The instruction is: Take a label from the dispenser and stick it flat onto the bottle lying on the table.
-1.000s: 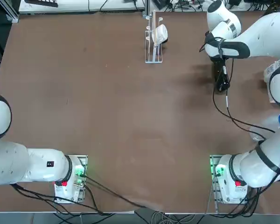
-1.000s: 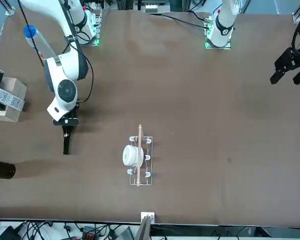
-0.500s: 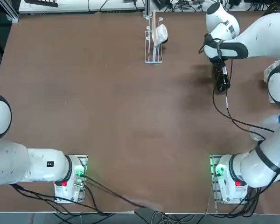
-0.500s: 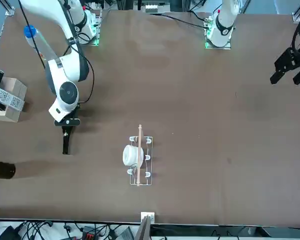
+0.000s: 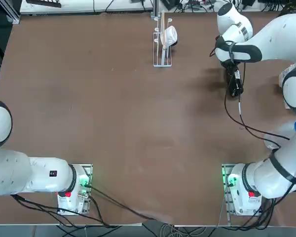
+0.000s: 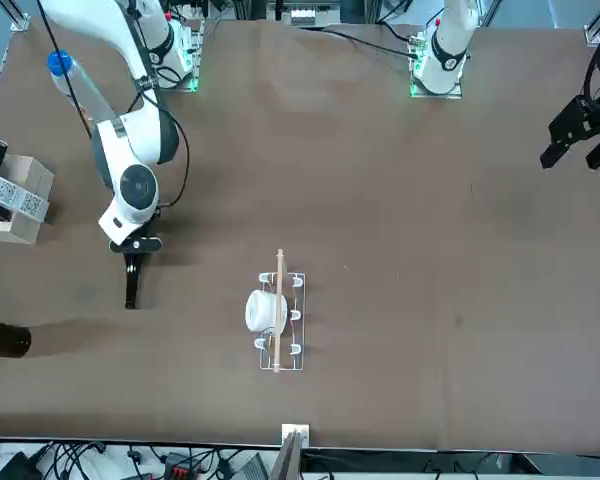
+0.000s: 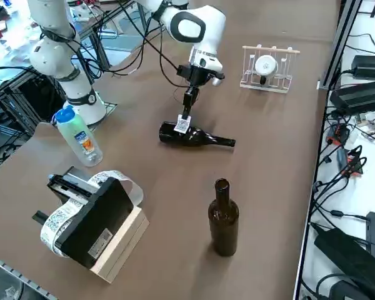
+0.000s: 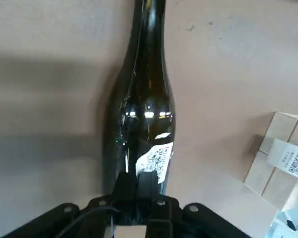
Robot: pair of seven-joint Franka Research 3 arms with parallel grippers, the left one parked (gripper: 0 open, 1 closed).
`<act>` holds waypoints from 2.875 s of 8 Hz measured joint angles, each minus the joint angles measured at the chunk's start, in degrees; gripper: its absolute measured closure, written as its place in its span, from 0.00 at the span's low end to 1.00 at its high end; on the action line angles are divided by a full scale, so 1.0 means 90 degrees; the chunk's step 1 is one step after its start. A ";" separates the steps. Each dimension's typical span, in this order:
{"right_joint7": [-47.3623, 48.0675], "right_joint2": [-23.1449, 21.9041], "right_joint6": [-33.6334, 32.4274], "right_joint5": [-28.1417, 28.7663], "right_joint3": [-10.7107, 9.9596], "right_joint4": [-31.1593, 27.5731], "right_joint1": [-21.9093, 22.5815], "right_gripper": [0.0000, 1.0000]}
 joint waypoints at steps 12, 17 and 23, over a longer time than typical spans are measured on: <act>0.0058 0.0214 0.0007 0.0219 0.0001 0.0124 0.0101 0.99; 0.0111 0.0422 0.0008 0.0334 -0.0003 0.0304 0.0091 0.99; 0.0117 0.0528 0.0018 0.0334 -0.0006 0.0342 0.0082 0.99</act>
